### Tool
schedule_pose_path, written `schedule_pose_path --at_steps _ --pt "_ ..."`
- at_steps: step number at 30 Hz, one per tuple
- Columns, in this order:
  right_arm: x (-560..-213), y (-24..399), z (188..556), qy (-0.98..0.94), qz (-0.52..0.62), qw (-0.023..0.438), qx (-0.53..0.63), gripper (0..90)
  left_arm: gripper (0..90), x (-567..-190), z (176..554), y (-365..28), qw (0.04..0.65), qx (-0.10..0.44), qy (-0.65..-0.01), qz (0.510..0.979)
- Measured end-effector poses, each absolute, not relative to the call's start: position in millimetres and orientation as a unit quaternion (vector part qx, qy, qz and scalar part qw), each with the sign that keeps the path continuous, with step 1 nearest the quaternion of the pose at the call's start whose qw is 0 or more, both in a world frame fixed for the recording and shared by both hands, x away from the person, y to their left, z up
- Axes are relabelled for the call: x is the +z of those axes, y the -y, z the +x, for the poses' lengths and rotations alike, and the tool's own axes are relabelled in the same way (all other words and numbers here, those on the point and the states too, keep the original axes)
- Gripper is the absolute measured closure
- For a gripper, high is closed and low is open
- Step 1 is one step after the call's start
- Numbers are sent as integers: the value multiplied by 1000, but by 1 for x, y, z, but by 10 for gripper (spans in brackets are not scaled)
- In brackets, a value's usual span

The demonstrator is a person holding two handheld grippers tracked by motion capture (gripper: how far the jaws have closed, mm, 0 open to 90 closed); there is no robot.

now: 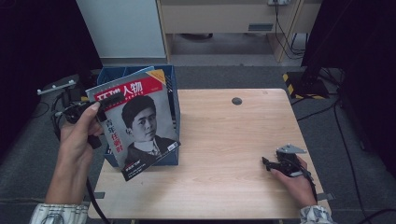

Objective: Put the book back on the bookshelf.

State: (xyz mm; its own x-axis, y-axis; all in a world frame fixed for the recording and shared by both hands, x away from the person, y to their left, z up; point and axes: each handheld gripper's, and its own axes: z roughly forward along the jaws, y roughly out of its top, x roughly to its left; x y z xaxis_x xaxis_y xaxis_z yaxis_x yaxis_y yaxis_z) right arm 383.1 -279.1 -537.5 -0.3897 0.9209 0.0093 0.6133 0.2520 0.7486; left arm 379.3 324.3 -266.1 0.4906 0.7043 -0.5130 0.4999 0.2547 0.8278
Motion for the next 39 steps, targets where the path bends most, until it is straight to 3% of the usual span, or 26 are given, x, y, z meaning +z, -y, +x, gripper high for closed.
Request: schedule_pose_path --at_steps 39 --pt "-537 279 383 -760 503 224 344 298 860 -259 360 -387 613 118 -517 586"
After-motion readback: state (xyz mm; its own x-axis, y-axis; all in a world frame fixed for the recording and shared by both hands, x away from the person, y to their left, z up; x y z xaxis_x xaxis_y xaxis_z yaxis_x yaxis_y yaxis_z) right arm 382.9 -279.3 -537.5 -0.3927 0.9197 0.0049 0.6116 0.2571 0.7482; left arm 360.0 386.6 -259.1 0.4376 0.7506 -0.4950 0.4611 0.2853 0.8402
